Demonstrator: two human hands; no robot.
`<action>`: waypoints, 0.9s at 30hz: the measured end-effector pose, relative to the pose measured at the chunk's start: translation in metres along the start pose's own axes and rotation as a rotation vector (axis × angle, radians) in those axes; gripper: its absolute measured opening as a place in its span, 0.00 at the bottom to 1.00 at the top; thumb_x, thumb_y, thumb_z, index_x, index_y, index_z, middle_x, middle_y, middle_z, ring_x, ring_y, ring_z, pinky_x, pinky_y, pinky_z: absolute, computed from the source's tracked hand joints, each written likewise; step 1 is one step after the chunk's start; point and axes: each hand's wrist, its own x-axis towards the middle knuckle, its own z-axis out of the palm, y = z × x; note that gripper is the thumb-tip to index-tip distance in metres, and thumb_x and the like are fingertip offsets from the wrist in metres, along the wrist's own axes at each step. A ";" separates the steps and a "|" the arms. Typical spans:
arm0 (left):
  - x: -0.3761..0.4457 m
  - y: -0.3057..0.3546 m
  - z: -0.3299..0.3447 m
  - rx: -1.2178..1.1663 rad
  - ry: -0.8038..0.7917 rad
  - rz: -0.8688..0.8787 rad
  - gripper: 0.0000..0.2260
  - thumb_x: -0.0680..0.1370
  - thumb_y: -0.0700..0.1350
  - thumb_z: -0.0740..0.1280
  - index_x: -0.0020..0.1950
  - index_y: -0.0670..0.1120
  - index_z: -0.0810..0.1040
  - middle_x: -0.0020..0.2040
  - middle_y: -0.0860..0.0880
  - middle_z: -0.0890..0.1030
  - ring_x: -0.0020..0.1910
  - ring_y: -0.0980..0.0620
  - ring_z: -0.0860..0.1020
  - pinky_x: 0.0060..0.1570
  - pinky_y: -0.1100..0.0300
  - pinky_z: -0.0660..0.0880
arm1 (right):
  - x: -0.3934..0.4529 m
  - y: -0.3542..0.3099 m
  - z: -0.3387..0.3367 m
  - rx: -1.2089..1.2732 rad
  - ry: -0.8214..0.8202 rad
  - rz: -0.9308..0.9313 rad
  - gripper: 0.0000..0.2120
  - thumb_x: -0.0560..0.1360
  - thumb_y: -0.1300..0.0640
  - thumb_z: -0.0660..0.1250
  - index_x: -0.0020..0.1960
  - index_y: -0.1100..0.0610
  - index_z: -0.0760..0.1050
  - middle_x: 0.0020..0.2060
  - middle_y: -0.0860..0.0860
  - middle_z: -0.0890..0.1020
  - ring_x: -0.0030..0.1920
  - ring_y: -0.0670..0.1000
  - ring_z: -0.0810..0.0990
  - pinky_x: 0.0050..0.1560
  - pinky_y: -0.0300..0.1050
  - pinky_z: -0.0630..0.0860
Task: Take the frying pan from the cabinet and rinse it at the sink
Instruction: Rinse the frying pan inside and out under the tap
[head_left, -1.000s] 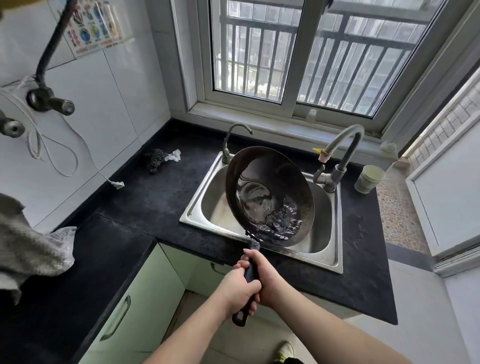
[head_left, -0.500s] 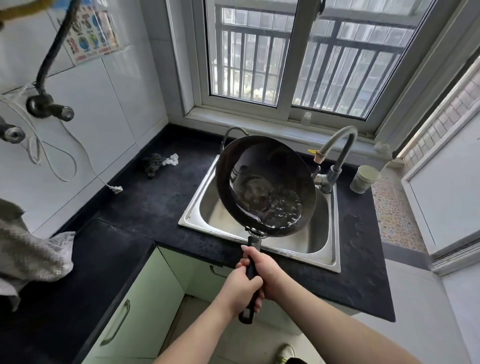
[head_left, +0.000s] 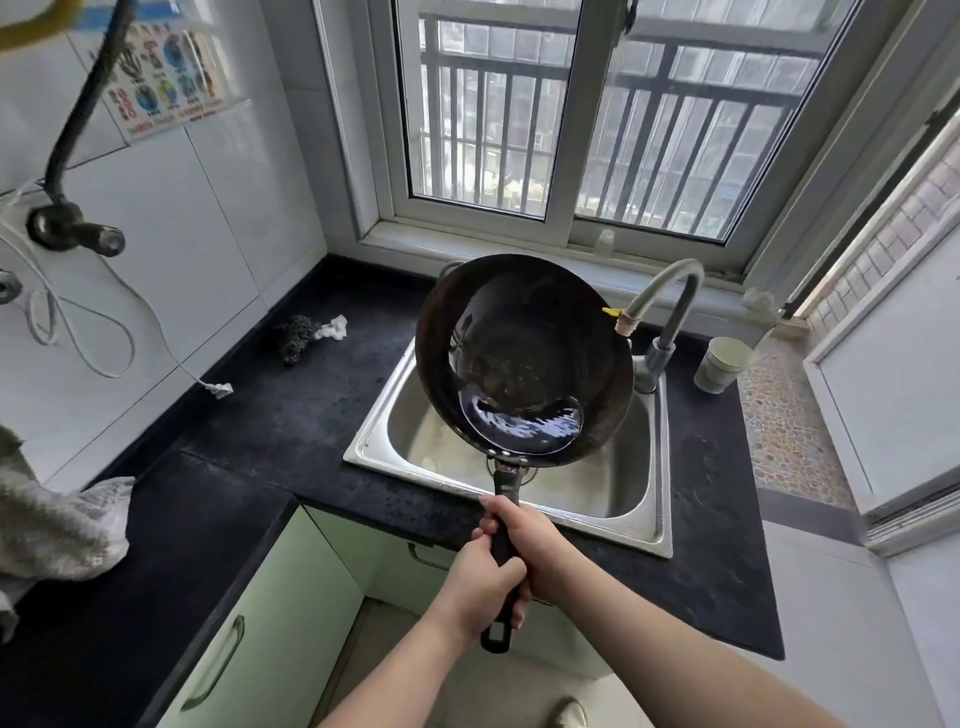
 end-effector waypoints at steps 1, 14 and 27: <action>0.001 0.000 0.002 0.012 0.011 -0.001 0.05 0.66 0.37 0.58 0.39 0.38 0.69 0.23 0.43 0.72 0.18 0.48 0.68 0.22 0.61 0.69 | 0.001 -0.001 -0.002 0.000 -0.017 0.006 0.16 0.77 0.55 0.65 0.32 0.56 0.67 0.28 0.51 0.72 0.34 0.50 0.77 0.39 0.42 0.74; 0.012 0.018 0.002 0.197 0.151 -0.012 0.03 0.73 0.33 0.59 0.41 0.35 0.71 0.24 0.42 0.75 0.18 0.47 0.71 0.22 0.60 0.71 | 0.020 -0.015 -0.004 0.108 -0.206 0.117 0.17 0.75 0.52 0.64 0.30 0.54 0.65 0.31 0.49 0.68 0.34 0.47 0.77 0.40 0.41 0.75; 0.015 0.027 -0.018 0.386 0.201 -0.016 0.02 0.74 0.39 0.62 0.43 0.41 0.71 0.27 0.42 0.77 0.20 0.47 0.74 0.20 0.58 0.74 | 0.019 -0.025 0.020 0.190 -0.238 0.215 0.18 0.76 0.53 0.61 0.29 0.54 0.65 0.29 0.47 0.69 0.36 0.49 0.81 0.47 0.42 0.74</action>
